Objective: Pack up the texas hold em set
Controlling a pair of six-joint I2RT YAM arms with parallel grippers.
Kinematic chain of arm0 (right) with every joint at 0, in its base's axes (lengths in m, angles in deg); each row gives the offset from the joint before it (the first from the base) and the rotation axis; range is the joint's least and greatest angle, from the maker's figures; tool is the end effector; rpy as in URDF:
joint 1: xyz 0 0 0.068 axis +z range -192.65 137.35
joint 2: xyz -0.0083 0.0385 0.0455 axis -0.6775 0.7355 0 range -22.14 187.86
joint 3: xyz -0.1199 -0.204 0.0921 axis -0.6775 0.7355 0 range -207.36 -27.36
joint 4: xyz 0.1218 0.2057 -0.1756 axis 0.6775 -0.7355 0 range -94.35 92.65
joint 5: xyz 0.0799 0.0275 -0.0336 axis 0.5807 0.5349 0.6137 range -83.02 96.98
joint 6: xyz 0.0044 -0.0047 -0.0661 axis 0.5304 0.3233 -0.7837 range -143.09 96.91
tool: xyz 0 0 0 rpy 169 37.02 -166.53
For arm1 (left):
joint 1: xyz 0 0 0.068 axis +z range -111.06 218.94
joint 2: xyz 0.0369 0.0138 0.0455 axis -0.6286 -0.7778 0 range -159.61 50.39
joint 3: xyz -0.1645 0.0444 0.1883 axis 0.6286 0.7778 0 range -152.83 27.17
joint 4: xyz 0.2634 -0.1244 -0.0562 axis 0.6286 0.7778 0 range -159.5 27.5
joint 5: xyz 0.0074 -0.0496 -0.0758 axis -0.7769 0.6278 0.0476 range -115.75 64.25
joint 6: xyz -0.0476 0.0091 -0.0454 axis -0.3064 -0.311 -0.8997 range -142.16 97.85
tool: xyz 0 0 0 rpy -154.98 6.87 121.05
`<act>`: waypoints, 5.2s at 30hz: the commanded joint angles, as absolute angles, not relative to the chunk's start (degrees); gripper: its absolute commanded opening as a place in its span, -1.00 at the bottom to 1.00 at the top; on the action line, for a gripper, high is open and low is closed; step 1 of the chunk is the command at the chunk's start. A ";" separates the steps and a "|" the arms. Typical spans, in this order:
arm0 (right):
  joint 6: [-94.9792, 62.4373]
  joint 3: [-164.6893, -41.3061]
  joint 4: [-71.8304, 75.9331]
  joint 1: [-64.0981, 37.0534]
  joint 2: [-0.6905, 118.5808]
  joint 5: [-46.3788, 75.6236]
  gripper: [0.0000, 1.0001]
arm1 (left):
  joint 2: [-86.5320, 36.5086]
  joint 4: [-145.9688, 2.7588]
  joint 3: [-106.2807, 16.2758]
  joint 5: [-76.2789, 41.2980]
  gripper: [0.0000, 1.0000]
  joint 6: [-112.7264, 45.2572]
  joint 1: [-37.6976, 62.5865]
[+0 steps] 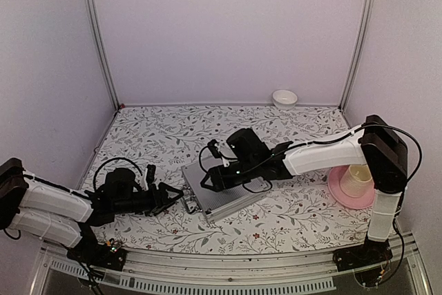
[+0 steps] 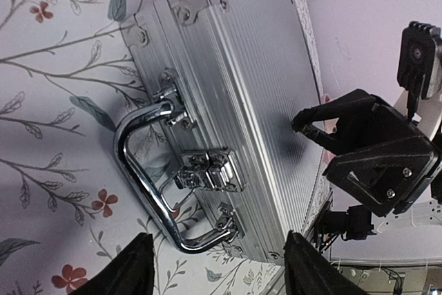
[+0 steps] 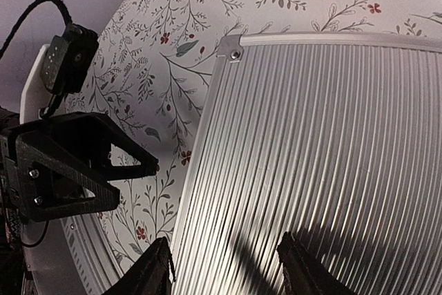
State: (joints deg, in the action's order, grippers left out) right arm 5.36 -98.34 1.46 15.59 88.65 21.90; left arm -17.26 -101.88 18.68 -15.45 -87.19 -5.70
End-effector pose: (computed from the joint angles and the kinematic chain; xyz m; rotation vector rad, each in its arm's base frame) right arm 0.2286 0.3950 0.1255 -0.7862 2.3758 1.0193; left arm 0.1609 -0.1722 0.0712 -0.2844 2.3099 -1.2898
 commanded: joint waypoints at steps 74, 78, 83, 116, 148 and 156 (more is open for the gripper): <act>10.49 -95.68 -1.83 15.97 93.70 17.97 0.03 | -34.30 -104.85 9.57 -11.35 0.02 -86.10 -5.84; 10.56 -95.70 -1.84 15.96 93.70 17.97 0.03 | -34.98 -105.78 9.44 -11.00 0.02 -86.08 -5.87; 10.58 -95.77 -1.86 15.97 93.79 17.95 0.03 | -34.86 -106.29 9.24 -11.15 0.02 -85.64 -5.81; 14.07 -82.10 -5.72 12.91 67.45 13.05 0.51 | -34.06 -100.38 -5.96 3.69 0.70 -57.73 13.62; 24.79 -73.51 4.16 7.00 68.07 15.32 0.74 | -48.58 -95.52 -12.11 17.30 0.63 -55.22 13.45; 18.43 -77.81 6.80 1.30 72.53 15.58 0.74 | -46.55 -96.14 -11.25 16.86 0.63 -56.88 10.34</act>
State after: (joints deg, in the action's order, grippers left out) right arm 23.63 -73.14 0.95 4.14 69.35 17.96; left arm -48.63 -97.34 -12.30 15.18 -56.02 12.92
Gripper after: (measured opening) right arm 0.872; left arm 0.817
